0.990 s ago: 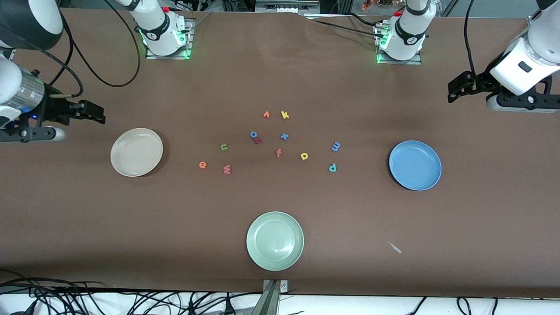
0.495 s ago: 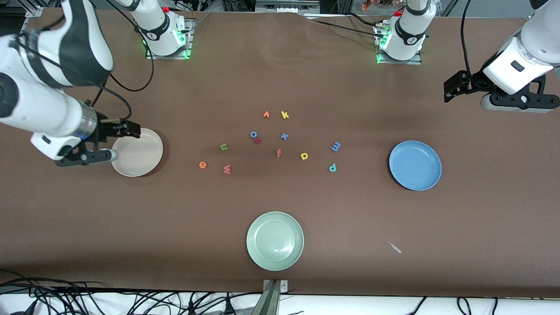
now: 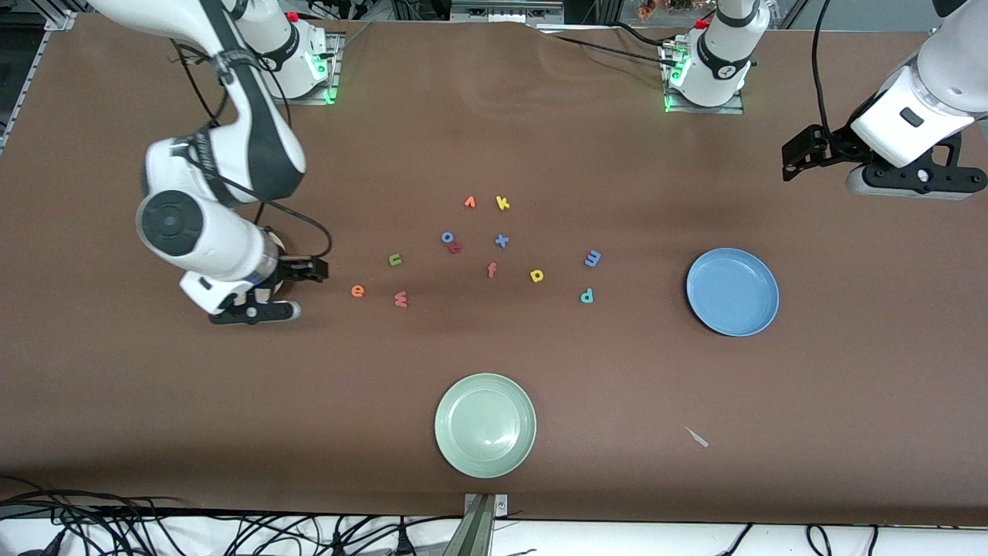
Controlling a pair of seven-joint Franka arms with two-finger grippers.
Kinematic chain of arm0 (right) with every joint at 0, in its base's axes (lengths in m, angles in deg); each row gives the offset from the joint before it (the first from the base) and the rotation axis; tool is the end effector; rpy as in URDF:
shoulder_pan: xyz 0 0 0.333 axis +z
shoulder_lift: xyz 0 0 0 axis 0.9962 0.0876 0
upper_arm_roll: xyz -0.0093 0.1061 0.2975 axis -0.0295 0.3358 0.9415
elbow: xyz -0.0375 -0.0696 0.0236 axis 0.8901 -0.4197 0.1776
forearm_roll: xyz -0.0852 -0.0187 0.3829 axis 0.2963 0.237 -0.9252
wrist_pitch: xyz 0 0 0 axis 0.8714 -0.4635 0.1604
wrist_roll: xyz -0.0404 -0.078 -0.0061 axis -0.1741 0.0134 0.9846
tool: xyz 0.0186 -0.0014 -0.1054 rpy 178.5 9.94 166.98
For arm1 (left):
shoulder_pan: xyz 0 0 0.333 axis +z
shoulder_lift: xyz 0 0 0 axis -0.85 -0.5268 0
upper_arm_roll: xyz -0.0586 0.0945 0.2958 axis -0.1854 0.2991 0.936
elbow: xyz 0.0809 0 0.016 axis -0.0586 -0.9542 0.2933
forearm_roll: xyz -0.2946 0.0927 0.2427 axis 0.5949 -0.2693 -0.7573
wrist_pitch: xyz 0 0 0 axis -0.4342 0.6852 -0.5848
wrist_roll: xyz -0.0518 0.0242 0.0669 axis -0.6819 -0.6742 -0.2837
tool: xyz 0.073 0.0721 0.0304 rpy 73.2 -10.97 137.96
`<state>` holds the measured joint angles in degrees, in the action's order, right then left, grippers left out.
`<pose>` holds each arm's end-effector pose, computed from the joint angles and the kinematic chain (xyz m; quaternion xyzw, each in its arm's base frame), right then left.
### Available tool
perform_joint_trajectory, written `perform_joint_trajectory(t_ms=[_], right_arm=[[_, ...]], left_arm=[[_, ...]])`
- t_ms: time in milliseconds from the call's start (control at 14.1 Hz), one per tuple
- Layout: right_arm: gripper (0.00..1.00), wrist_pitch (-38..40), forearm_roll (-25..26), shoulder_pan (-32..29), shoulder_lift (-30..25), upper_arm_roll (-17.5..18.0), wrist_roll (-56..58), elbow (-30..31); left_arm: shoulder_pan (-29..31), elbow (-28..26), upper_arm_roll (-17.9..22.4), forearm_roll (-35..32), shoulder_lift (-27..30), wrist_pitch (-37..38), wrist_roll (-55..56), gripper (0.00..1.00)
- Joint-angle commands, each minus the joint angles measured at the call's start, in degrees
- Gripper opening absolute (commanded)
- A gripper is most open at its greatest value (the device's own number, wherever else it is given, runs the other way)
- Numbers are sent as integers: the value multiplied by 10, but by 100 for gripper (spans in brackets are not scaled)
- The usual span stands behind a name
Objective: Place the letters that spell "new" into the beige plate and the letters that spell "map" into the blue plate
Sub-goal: 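Move the right gripper over the orange letter e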
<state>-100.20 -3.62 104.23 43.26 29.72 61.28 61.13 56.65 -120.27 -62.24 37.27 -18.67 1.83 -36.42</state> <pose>0.6209 0.1949 0.3450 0.9987 0.0265 -0.0410 0.0133 0.5331 -0.0704 0.6034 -0.9988 0.0241 0.0421 0.0026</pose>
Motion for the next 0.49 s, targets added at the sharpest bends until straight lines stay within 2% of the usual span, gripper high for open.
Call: perform_joint_trajectory(t_ms=[0,424], right_arm=[[100,-101,0,18,-6,-3,-47,75],[100,-221,-3,21,37,-2,-93,133]], left_arm=[[0,-5,-5,-15,5,-6,8,100],[-4,10,-6,-15,-11,-11,7,100]])
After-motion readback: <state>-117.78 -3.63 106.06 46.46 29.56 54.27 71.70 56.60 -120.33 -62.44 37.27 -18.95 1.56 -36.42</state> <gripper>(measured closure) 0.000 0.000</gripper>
